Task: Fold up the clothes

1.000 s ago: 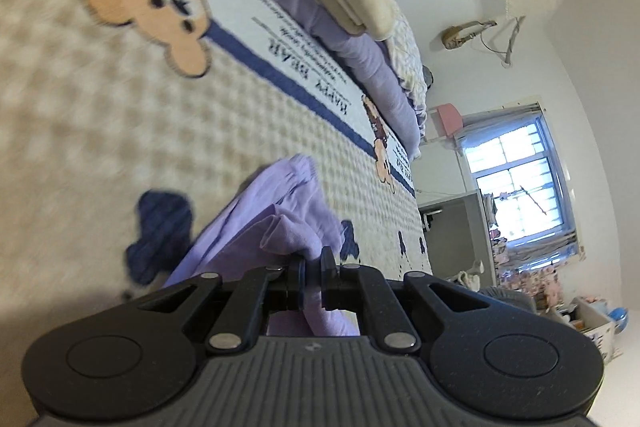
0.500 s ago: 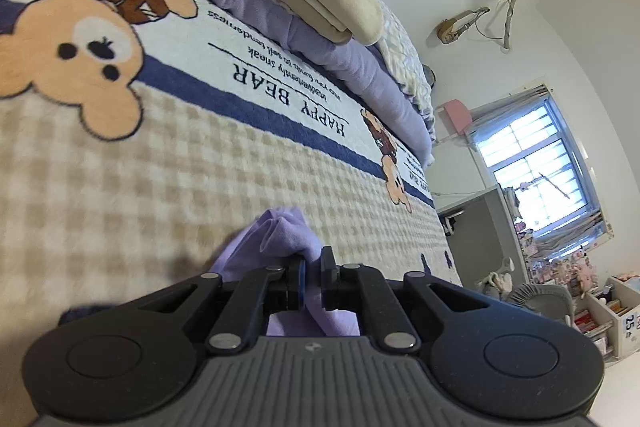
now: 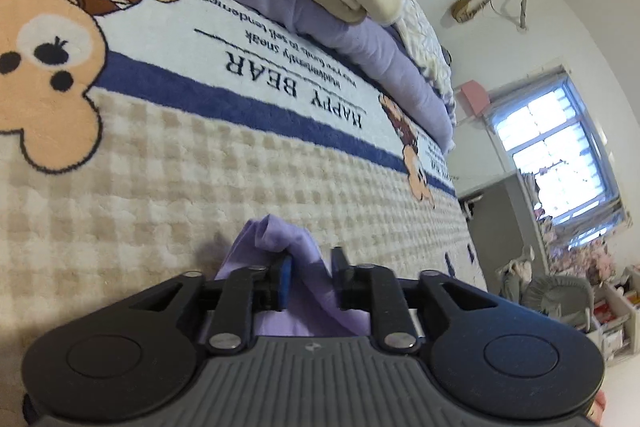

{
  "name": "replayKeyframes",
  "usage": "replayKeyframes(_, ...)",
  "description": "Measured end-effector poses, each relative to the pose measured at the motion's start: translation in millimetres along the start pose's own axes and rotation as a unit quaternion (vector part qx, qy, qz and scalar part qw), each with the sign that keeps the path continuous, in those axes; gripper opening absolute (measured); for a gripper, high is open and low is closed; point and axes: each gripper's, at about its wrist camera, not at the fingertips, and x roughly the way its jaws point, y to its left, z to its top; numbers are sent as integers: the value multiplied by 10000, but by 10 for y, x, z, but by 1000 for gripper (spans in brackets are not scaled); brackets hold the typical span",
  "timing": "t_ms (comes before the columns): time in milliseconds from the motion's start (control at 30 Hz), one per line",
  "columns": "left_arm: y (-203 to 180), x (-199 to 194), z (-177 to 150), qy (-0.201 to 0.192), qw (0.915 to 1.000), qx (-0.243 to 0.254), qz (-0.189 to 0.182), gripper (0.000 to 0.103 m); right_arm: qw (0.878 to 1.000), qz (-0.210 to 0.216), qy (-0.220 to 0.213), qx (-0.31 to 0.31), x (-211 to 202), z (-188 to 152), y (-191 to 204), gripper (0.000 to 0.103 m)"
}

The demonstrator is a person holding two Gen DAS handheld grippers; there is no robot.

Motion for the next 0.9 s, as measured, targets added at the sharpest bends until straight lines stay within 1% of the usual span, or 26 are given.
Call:
replayKeyframes(100, -18, -70, 86, -118, 9999, 29, -9, 29, 9999, -45, -131, -39, -22, 69, 29, 33)
replayKeyframes(133, -23, -102, 103, -150, 9999, 37, -1, 32, 9998, -78, -174, -87, -32, 87, 47, 33)
replayKeyframes(200, -27, -189, 114, -174, 9998, 110, 19, 35, 9984, -238, -234, -455, -57, 98, 146, 33)
replayKeyframes(267, -27, -259, 80, -74, 9995, 302, 27, 35, 9961, -336, -233, -778, -67, 87, 225, 32)
replayKeyframes(333, -32, -309, 15, -2, 9988, 486, 10, 35, 9874, -510, -104, -1495, -44, 11, 399, 31)
replayKeyframes(367, -38, -374, -68, 57, 9973, 727, -66, 35, 9848, -553, -80, -1646, -37, -7, 431, 30)
replayKeyframes(400, -42, -436, -150, 118, 9952, 962, -148, 35, 9762, -633, 24, -2074, 6, -76, 533, 28)
replayKeyframes(433, -43, -479, -216, 197, 9928, 1146, -276, 35, 9695, -669, 92, -2355, 41, -125, 603, 27)
replayKeyframes(467, -42, -509, -288, 300, 9900, 1325, -367, 35, 9653, -678, 131, -2518, 65, -157, 645, 27)
replayKeyframes(500, -41, -536, -358, 406, 9868, 1500, -455, 35, 9565, -657, 247, -2831, 134, -232, 734, 26)
replayKeyframes(533, -33, -548, -416, 536, 9837, 1638, -515, 35, 9507, -649, 320, -3017, 186, -281, 787, 24)
replayKeyframes(567, -17, -549, -482, 664, 9809, 1744, -556, 35, 9470, -656, 354, -3126, 223, -306, 821, 24)
replayKeyframes(600, -1, -540, -535, 777, 9786, 1826, -542, 35, 9380, -686, 414, -3372, 318, -360, 895, 24)
replayKeyframes(667, 39, -519, -608, 918, 9755, 1942, -481, 35, 9288, -701, 545, -3597, 482, -423, 973, 24)
replayKeyframes(767, 120, -482, -707, 1085, 9705, 2115, -402, 35, 9203, -756, 699, -3773, 737, -440, 1024, 24)
replayKeyframes(800, 138, -478, -712, 1084, 9699, 2141, -403, 34, 9184, -794, 733, -3805, 809, -433, 1026, 24)
replayKeyframes(833, 155, -475, -716, 1084, 9694, 2166, -404, 34, 9160, -864, 783, -3839, 902, -413, 1024, 21)
replayKeyframes(900, 155, -465, -707, 1123, 9684, 2196, -382, 34, 9084, -1125, 816, -3943, 1100, -338, 1013, 19)
